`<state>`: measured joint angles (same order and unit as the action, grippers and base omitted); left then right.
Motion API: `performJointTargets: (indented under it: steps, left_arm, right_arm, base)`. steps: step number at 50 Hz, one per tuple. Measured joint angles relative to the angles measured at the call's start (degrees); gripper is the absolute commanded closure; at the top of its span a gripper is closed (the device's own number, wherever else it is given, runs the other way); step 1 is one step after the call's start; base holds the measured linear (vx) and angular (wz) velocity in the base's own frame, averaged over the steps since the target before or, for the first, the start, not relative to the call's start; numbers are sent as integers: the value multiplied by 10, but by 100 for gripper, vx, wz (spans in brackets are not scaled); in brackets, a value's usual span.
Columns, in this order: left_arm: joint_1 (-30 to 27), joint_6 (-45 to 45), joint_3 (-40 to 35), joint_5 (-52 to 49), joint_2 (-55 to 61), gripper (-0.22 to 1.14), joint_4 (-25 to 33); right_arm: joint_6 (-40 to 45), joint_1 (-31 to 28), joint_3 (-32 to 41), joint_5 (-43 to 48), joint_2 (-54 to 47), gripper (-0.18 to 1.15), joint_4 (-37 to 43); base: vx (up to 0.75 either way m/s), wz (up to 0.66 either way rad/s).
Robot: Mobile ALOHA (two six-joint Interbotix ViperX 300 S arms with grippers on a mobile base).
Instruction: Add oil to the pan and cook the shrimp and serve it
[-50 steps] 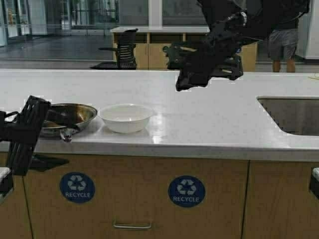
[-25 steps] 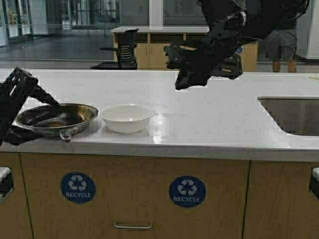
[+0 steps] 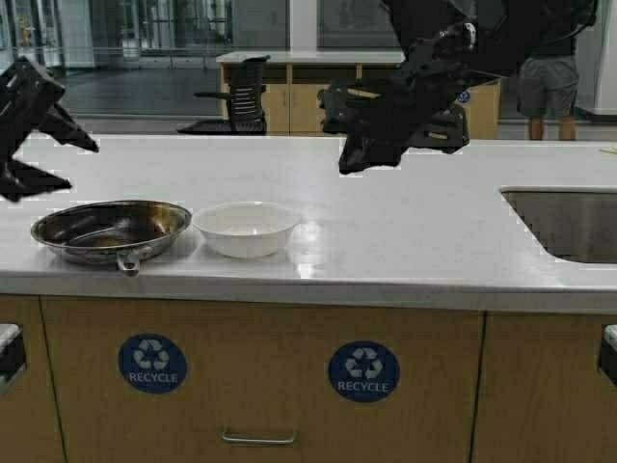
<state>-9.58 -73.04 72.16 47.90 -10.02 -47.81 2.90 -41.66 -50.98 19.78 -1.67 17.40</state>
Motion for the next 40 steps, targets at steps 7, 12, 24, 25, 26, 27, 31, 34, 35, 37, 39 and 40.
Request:
performJointTargets:
  steps: [7,12,24,25,26,27,31,34,35,37,39,40]
  left_arm:
    - [33,-43,-25,-105,-110,89,-69]
    - [76,-51,-47,-167,-178,97,-103]
    - [102,-51,-57,-248,-241,87,-144]
    - [102,-50,-57,-249,-241,87,-150]
    - [103,-50,-56,-248,-241,87,-157]
    - [105,-51,-56,-247,-241,87,-163]
    - [116,-50,-56,-239,-241,87,-186]
    - [127,-49,-57,-233,-241,87,-206]
    - [132,-49,-57,-231,-241,87,-212]
    - [139,-49,-57,-229,-241,87,-226]
    - [142,-50,-57,-229,-241,87,-234]
    - [142,-49,-58,-228,-241,87,-236]
  right_arm:
    - [-8,0,-1,-13,16,91,-1]
    - [-20,3,0,-31,37,91,-2]
    - [-64,47,0,-104,101,91,-2]
    - [-68,50,0,-111,108,91,-2]
    - [-71,54,0,-118,115,91,-2]
    - [-74,56,0,-125,123,91,-3]
    - [-85,61,-3,-147,158,91,-3]
    - [-87,67,-4,-160,185,91,-3]
    - [-87,70,-5,-163,194,91,-3]
    - [-88,76,-7,-172,209,91,-3]
    - [-89,82,-8,-181,223,91,-3]
    - [-90,84,-8,-186,229,91,-3]
  base:
    - [0,0]
    - [0,0]
    - [0,0]
    - [0,0]
    - [0,0]
    - [0,0]
    - [0,0]
    - [0,0]
    - [0,0]
    - [0,0]
    - [0,0]
    - [0,0]
